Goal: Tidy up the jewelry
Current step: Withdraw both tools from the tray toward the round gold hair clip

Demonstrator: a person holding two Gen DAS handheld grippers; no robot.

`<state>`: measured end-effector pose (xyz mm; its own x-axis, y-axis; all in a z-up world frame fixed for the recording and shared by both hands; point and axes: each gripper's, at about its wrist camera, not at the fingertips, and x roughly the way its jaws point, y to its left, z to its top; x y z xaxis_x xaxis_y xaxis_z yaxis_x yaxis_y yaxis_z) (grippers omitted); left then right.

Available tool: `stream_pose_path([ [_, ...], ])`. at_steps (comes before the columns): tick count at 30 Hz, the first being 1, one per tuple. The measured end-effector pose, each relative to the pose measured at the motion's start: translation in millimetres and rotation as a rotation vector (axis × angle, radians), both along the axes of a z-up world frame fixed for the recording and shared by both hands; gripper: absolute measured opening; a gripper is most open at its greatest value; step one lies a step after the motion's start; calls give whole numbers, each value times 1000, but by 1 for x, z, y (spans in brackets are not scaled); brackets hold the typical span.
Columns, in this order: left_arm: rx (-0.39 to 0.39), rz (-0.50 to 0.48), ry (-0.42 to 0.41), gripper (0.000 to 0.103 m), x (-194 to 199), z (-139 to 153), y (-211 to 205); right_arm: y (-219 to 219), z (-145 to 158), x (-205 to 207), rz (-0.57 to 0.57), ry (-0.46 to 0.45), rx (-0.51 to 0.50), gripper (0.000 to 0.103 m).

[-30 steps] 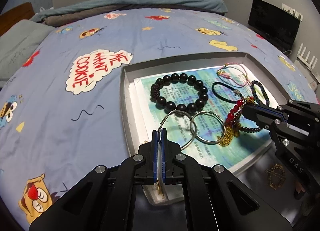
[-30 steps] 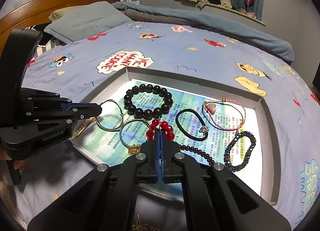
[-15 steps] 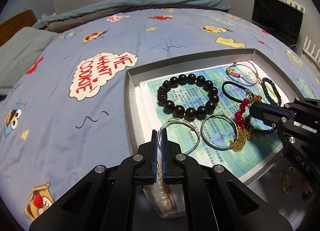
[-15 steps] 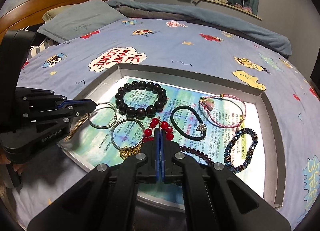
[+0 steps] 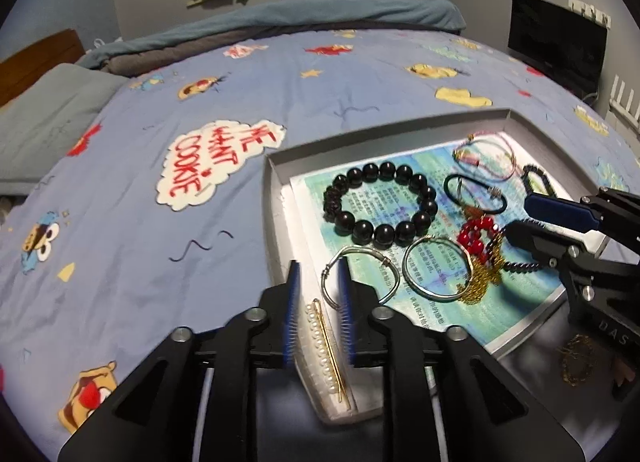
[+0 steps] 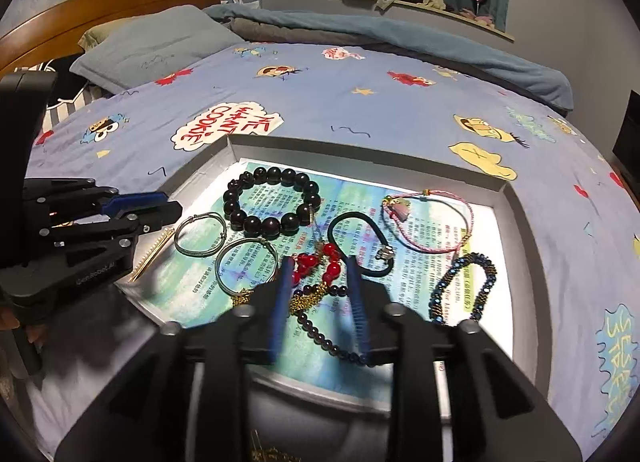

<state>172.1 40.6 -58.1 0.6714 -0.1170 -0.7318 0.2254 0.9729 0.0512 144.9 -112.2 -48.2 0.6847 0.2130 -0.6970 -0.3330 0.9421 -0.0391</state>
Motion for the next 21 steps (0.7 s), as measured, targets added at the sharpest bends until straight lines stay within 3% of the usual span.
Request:
stream_pose_path([
  [2,-13,8,-17,34,-5,6,2,-3,5,-4,-7,-10,0,38],
  [5,-15,20,-49,51,-13,16,5,-7,13,-10,-23,-25,4,54],
  [7,-14,40,-85,69,-19,24,7,-12,19,-14,-40,-36,8,64],
  [14,-48,82,-155,86,-37,51,18,-26,42,-32,-78,-79,29,96],
  [16,-62,91,-185,91,-46,59,20,-30,49,-39,-87,-101,31,97],
  [21,-83,88,-224,93,-65,73,23,-43,66,-56,-117,-133,42,97],
])
